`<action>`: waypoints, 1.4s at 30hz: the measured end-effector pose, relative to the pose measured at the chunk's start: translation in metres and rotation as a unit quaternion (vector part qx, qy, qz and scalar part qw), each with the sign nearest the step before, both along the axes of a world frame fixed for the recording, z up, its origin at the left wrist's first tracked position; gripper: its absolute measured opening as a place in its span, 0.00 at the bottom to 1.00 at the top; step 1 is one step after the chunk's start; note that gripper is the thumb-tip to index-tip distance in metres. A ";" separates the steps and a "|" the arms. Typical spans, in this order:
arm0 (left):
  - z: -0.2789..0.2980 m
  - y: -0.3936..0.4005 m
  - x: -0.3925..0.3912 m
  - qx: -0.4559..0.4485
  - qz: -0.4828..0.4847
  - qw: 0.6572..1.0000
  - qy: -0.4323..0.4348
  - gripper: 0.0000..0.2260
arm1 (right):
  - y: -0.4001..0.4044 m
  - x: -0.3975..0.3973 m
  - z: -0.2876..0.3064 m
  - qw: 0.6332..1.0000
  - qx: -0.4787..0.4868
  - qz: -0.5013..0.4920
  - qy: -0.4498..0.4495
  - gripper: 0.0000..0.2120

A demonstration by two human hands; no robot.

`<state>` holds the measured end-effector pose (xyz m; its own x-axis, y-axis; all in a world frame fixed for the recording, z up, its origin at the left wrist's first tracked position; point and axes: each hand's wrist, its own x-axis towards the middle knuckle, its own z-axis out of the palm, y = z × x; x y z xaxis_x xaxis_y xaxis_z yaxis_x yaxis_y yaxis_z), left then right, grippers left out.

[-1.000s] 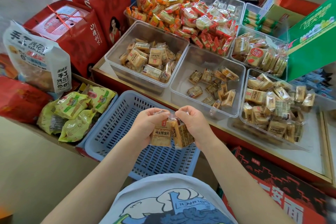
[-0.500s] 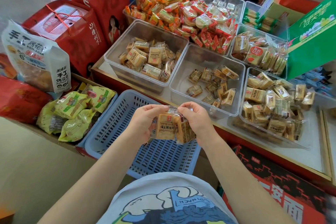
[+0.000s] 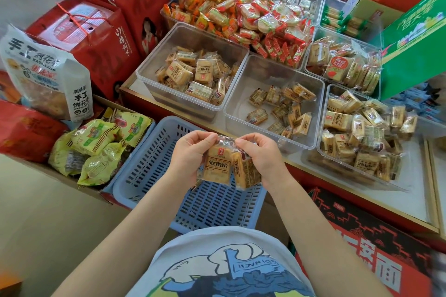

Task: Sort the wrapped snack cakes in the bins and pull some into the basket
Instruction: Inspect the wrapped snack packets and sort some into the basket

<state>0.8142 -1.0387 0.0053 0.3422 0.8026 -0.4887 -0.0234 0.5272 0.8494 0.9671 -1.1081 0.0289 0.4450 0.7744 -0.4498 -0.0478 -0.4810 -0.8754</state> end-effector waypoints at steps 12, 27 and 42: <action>0.008 0.006 -0.012 -0.077 -0.167 0.983 -0.018 0.13 | 0.007 0.008 -0.008 0.991 -0.019 -0.108 0.080 0.11; -0.004 0.017 -0.015 -0.199 -0.017 0.975 -0.101 0.10 | 0.005 0.014 -0.002 0.965 -0.022 -0.059 0.256 0.07; -0.009 0.010 -0.002 -0.002 -0.151 0.988 0.044 0.30 | 0.013 0.001 -0.001 0.984 0.056 0.007 0.171 0.10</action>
